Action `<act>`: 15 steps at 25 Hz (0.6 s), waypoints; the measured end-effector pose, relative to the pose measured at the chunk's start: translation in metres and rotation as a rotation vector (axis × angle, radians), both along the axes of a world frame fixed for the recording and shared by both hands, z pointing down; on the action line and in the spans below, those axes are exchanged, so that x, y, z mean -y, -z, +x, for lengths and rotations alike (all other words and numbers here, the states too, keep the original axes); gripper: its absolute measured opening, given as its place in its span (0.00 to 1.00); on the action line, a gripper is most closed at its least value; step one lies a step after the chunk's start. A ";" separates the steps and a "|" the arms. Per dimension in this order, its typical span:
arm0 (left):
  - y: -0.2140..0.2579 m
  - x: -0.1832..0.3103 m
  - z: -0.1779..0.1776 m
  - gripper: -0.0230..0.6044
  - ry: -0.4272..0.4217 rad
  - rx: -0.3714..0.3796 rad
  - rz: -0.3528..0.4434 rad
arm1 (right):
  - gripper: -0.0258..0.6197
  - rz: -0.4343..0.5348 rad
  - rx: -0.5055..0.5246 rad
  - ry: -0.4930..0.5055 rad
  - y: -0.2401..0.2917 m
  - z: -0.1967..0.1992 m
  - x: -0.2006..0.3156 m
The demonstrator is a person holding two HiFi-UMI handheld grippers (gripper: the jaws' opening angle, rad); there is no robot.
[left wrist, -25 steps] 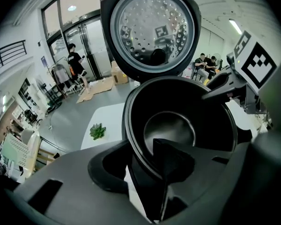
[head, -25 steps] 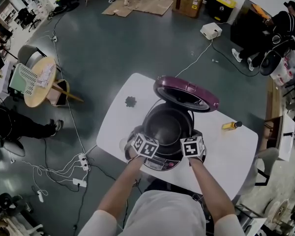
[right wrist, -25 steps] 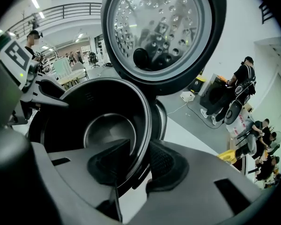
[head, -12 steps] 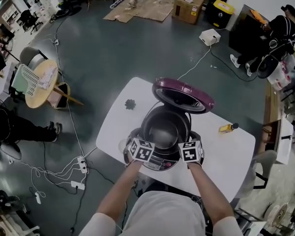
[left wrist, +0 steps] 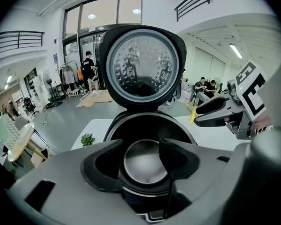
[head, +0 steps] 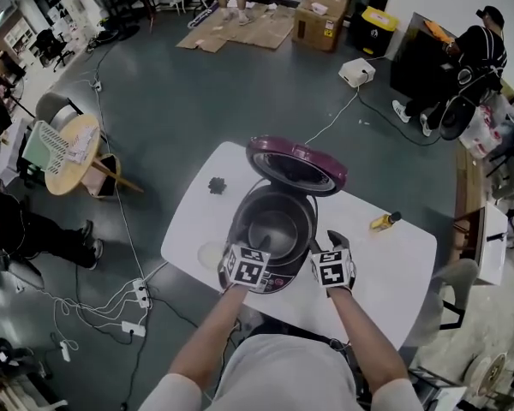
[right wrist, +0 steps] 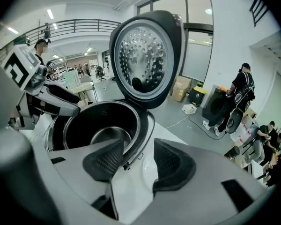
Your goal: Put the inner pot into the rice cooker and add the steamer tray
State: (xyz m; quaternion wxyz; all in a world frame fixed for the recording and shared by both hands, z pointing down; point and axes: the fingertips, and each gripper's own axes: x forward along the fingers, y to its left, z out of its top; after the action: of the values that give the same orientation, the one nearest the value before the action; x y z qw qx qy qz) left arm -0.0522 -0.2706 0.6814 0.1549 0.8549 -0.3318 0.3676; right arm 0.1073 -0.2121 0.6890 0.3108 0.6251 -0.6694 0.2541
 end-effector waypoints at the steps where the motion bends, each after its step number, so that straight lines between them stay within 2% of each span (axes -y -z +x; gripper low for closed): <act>1: 0.002 -0.004 0.004 0.45 -0.004 -0.005 0.004 | 0.37 0.005 0.002 -0.002 0.001 0.003 -0.004; 15: 0.017 -0.065 0.095 0.45 -0.108 -0.030 0.023 | 0.37 0.040 0.019 -0.060 0.012 0.071 -0.053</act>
State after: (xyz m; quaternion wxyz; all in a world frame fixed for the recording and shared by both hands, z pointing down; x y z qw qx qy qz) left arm 0.0426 -0.2061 0.6639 0.1298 0.8786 -0.2873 0.3588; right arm 0.1786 -0.1588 0.6766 0.2840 0.6485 -0.6581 0.2561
